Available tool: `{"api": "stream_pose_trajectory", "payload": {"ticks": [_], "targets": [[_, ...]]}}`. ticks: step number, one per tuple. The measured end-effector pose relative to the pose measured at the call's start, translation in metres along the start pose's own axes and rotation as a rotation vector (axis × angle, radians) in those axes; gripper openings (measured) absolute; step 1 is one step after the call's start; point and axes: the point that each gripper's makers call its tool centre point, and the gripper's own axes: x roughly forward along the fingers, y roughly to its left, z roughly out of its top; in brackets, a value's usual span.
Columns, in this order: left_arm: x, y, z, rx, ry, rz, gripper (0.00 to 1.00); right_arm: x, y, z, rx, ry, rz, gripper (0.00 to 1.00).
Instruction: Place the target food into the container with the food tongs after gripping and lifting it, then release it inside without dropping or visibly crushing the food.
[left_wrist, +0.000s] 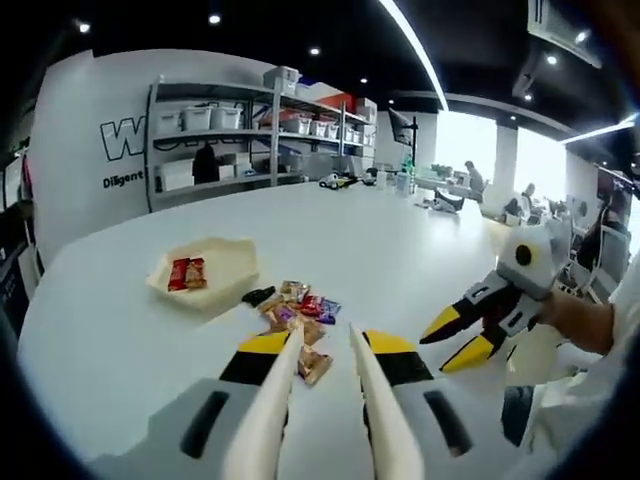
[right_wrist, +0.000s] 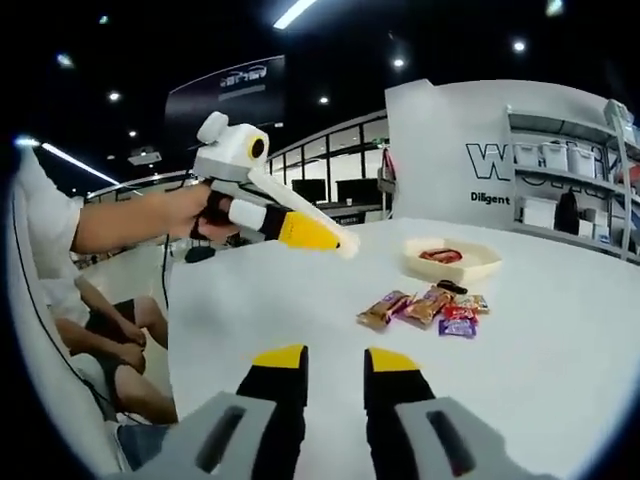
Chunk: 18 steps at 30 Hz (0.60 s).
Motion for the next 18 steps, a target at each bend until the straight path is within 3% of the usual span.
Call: {"api": "stream_pose_trajectory", "payload": {"ticks": [5,6,9,12,14,18], "targets": [[-0.006,-0.011,-0.009,0.022,0.007,-0.054,0.26,0.007,0.005,0.009,0.0,-0.071,0.066,0.08],[-0.007,-0.019,-0.013,0.027,0.016,-0.092,0.26,0.008,0.007,0.013,0.014,-0.089,0.088,0.08],[-0.011,-0.026,-0.018,0.044,0.021,-0.122,0.25,0.011,0.01,0.018,0.003,-0.1,0.119,0.12],[-0.013,-0.035,-0.02,0.047,0.025,-0.159,0.26,0.014,0.015,0.023,-0.041,-0.111,0.162,0.1],[-0.013,-0.038,-0.023,0.039,0.036,-0.179,0.26,0.016,0.019,0.022,-0.008,-0.093,0.204,0.07],[-0.013,-0.045,-0.029,0.062,0.054,-0.217,0.26,0.015,0.028,0.031,-0.004,-0.132,0.266,0.07]]}}
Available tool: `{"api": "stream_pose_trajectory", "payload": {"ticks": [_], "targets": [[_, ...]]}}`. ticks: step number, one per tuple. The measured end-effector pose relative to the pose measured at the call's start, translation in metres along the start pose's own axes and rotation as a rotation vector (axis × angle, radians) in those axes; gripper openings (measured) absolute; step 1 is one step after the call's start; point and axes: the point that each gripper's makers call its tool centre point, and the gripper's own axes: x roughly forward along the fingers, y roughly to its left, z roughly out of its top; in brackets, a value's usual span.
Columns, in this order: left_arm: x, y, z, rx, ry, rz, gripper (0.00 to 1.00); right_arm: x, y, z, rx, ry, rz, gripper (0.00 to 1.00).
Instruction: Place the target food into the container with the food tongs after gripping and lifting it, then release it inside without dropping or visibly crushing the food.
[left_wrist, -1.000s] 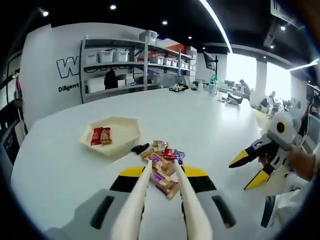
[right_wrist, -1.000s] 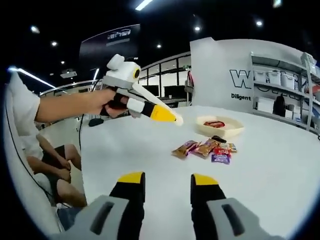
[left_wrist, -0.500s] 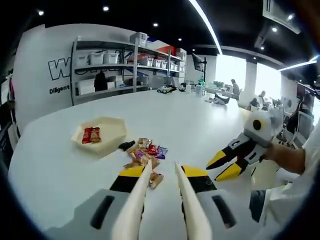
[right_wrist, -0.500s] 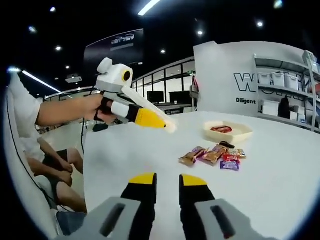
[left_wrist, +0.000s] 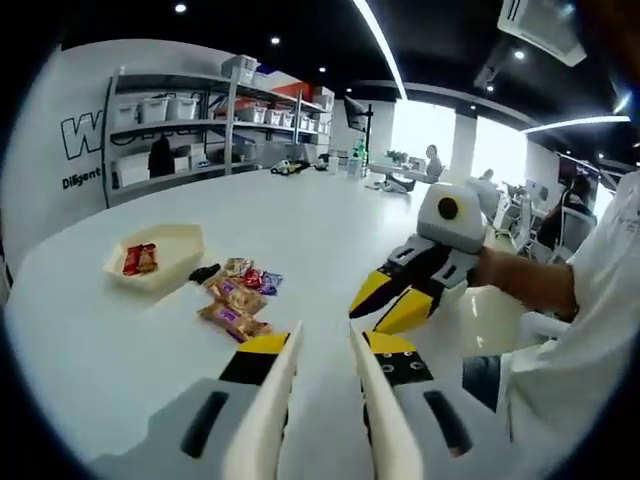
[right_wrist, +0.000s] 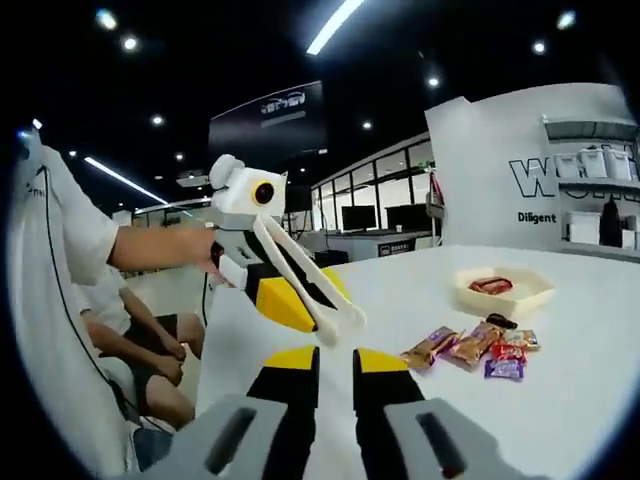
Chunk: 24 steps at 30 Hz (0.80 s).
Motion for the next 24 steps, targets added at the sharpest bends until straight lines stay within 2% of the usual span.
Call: {"api": "stream_pose_trajectory", "payload": {"ticks": [4,5,8,14,16,17,18,20,24], "targets": [[0.001,-0.011,0.002,0.022,-0.015,-0.049,0.26,0.001,0.003,-0.004,-0.016,0.027,0.029,0.08],[0.001,-0.014,0.002,0.026,-0.016,-0.063,0.26,0.0,0.009,-0.004,0.01,0.025,0.067,0.07],[0.001,-0.018,0.003,0.048,-0.021,-0.08,0.26,-0.003,0.017,-0.004,0.006,0.027,0.114,0.0],[-0.002,-0.024,0.004,0.026,-0.03,-0.108,0.26,-0.008,0.023,-0.002,0.047,-0.006,0.149,0.0],[-0.007,-0.033,0.014,0.02,-0.086,-0.125,0.27,-0.013,0.031,0.005,0.104,-0.056,0.204,0.0],[-0.01,-0.035,0.023,0.013,-0.128,-0.129,0.27,-0.014,0.031,0.009,0.097,-0.081,0.213,0.0],[-0.012,-0.036,0.026,0.009,-0.142,-0.134,0.27,-0.015,0.033,0.012,0.117,-0.099,0.217,0.0],[-0.013,-0.034,0.027,-0.012,-0.147,-0.125,0.27,-0.015,0.033,0.014,0.113,-0.104,0.214,0.0],[-0.014,-0.038,0.03,-0.013,-0.172,-0.129,0.28,-0.015,0.038,0.014,0.161,-0.1,0.231,0.0]]}}
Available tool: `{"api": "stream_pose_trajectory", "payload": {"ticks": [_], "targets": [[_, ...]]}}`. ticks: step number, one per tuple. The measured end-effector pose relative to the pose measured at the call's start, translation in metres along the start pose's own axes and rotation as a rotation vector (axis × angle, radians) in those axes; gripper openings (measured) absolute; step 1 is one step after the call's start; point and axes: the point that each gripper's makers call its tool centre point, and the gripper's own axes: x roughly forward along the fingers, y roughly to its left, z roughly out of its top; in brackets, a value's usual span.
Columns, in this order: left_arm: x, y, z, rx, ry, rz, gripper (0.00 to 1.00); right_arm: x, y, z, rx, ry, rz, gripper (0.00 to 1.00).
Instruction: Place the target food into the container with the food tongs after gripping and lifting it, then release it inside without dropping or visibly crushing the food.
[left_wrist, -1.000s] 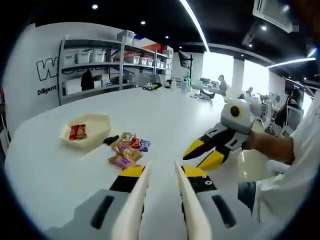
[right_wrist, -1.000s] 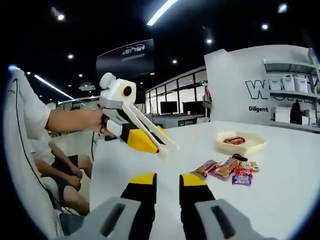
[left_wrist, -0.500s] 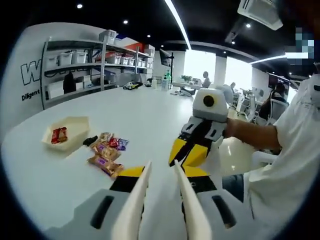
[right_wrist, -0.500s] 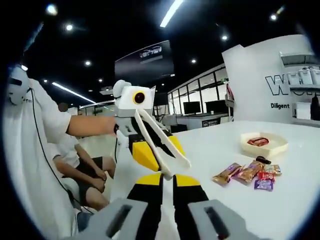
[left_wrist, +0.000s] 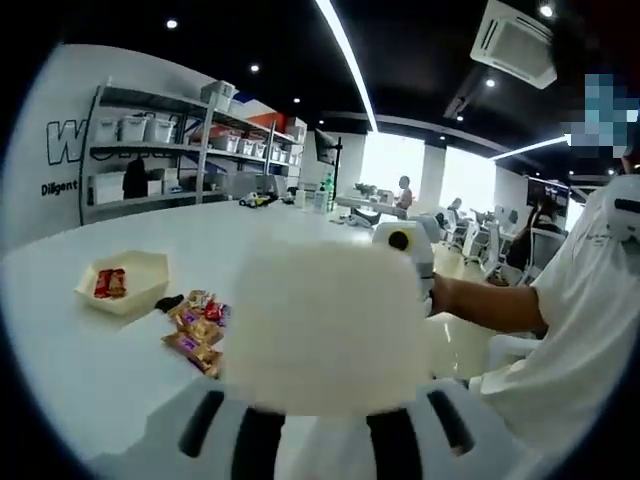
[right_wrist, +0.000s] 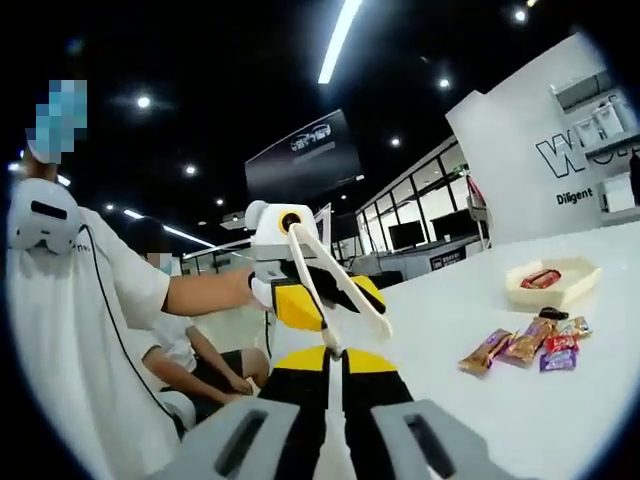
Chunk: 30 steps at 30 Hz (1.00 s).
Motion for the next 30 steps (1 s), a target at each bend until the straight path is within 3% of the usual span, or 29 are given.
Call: {"api": "stream_pose_trajectory", "payload": {"ticks": [5,15,23,28,30], "targets": [[0.002,-0.005,0.008,-0.018,-0.054,-0.005,0.27,-0.002,0.004,0.002,0.048,-0.023,0.013,0.0],[0.006,-0.006,0.011,-0.057,-0.091,0.008,0.25,-0.002,0.004,0.001,0.05,-0.024,-0.001,0.0],[0.01,0.003,0.016,-0.114,-0.143,0.101,0.21,-0.003,-0.008,0.006,0.041,-0.028,-0.045,0.0],[0.011,0.011,0.011,-0.122,-0.154,0.152,0.22,-0.003,-0.015,0.003,-0.048,0.012,-0.114,0.0],[0.009,0.02,0.01,-0.088,-0.158,0.2,0.23,-0.006,-0.028,0.002,-0.166,0.047,-0.216,0.01]]}}
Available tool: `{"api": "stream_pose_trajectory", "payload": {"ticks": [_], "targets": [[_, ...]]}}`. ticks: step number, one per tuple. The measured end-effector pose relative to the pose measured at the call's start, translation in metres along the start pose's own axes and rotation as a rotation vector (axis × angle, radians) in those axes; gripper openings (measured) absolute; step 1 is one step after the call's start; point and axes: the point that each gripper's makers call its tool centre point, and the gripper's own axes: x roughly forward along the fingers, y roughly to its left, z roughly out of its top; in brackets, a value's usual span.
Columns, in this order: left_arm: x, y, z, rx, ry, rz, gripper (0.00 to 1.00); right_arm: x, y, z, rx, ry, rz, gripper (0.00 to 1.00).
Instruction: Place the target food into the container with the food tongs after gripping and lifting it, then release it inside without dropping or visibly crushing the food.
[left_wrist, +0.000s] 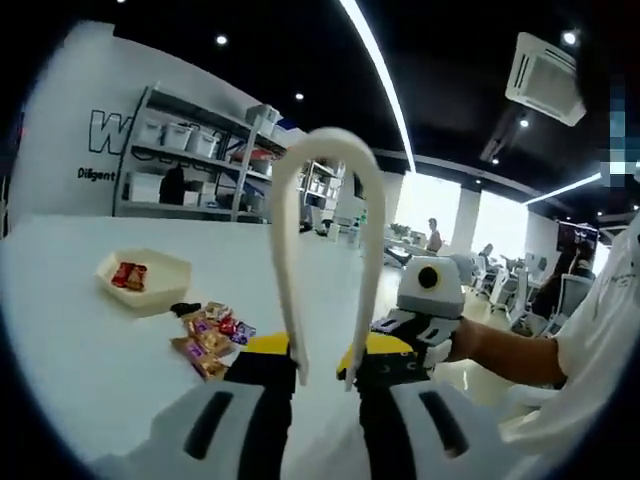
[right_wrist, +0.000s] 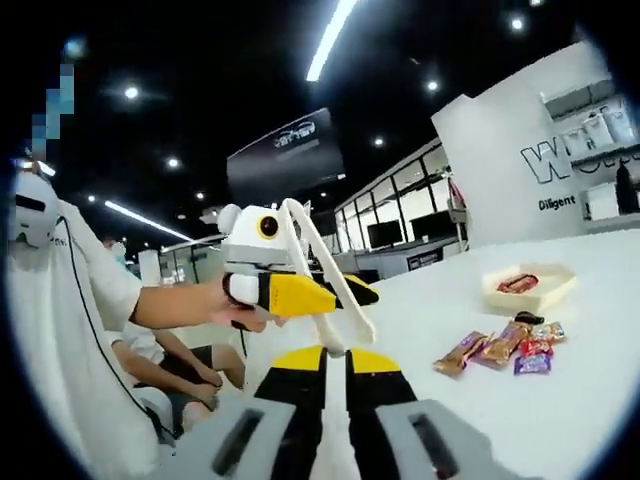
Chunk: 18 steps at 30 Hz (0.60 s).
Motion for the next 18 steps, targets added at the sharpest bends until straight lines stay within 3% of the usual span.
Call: {"api": "stream_pose_trajectory", "payload": {"ticks": [2,4,6,8,13,16,18], "targets": [[0.0,0.009,-0.006,0.007,0.019,0.03,0.22,-0.003,-0.01,-0.006,-0.102,0.047,-0.097,0.05],[0.001,0.016,-0.009,-0.002,0.026,0.036,0.23,-0.008,-0.02,-0.019,-0.177,0.136,-0.179,0.08],[0.002,0.032,-0.016,0.026,0.06,0.098,0.23,-0.012,-0.032,-0.021,-0.321,0.198,-0.282,0.06],[0.004,0.042,-0.019,0.015,0.063,0.145,0.23,-0.013,-0.034,-0.021,-0.385,0.216,-0.323,0.05],[0.015,0.06,-0.021,0.011,0.031,0.213,0.23,-0.012,-0.027,-0.021,-0.297,0.197,-0.315,0.16],[0.018,0.076,-0.022,0.047,0.027,0.294,0.23,-0.018,-0.025,-0.016,-0.29,0.181,-0.327,0.17],[0.023,0.082,-0.021,-0.012,-0.003,0.315,0.24,-0.023,-0.026,-0.012,-0.297,0.17,-0.346,0.15]]}}
